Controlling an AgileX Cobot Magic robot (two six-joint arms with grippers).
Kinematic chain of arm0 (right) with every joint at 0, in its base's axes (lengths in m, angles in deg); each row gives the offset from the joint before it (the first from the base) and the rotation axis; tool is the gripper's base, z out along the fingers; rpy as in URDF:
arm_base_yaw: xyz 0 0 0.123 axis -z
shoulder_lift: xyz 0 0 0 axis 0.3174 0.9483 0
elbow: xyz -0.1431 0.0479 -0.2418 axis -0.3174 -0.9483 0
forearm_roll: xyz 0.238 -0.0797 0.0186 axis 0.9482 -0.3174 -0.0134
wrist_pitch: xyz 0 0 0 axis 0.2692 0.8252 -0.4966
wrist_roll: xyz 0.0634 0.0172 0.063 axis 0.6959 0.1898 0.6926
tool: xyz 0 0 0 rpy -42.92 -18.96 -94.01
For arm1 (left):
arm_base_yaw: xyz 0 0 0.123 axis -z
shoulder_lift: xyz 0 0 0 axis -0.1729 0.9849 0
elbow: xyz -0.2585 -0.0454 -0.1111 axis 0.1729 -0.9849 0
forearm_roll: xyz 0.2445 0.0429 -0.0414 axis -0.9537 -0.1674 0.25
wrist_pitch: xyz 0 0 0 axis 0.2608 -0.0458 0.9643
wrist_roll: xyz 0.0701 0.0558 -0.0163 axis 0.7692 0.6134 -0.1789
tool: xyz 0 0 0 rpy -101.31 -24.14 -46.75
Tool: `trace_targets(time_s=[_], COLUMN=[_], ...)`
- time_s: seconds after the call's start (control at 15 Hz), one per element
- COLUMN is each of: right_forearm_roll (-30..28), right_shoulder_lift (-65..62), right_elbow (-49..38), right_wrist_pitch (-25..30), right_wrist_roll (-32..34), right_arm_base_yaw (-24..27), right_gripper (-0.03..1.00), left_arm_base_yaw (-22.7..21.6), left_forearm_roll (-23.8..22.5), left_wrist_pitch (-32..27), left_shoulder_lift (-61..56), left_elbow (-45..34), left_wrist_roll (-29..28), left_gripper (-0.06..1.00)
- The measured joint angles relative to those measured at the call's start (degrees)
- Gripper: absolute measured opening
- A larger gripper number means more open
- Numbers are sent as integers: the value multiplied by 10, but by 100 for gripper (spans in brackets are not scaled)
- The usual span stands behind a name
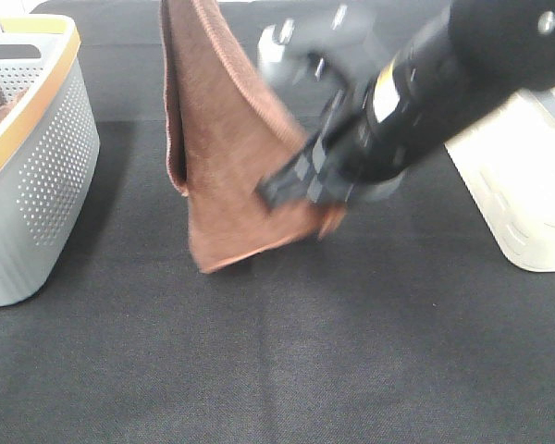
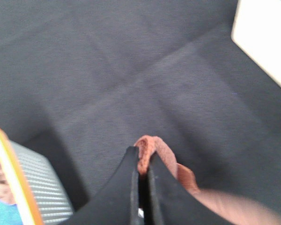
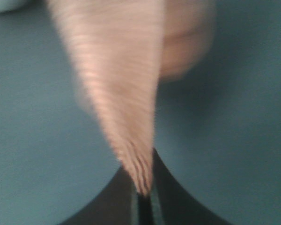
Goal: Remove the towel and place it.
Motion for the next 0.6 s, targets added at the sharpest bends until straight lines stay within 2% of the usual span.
trace_targets(time_s=[0.13, 0.2, 0.4, 0.6], right_forearm_roll=[-181, -246, -369, -495], right_shoulder_lift=[0, 0, 0, 17], right_elbow=[51, 77, 146, 182], right_wrist_pitch=[54, 75, 91, 91], right_wrist_roll=[102, 126, 142, 190], right_arm_base_yaw=[0, 0, 0, 0], right_gripper=[0, 0, 0, 0], left_arm_base_yaw=[0, -1, -33, -54], left_forearm_roll=[-6, -10, -13, -17], left_wrist_pitch=[0, 0, 3, 68], left_shoulder_lift=[0, 3, 32, 53], left_elbow=[0, 0, 0, 0], left_wrist_roll=[-2, -6, -18, -18], left_gripper=[0, 0, 0, 0])
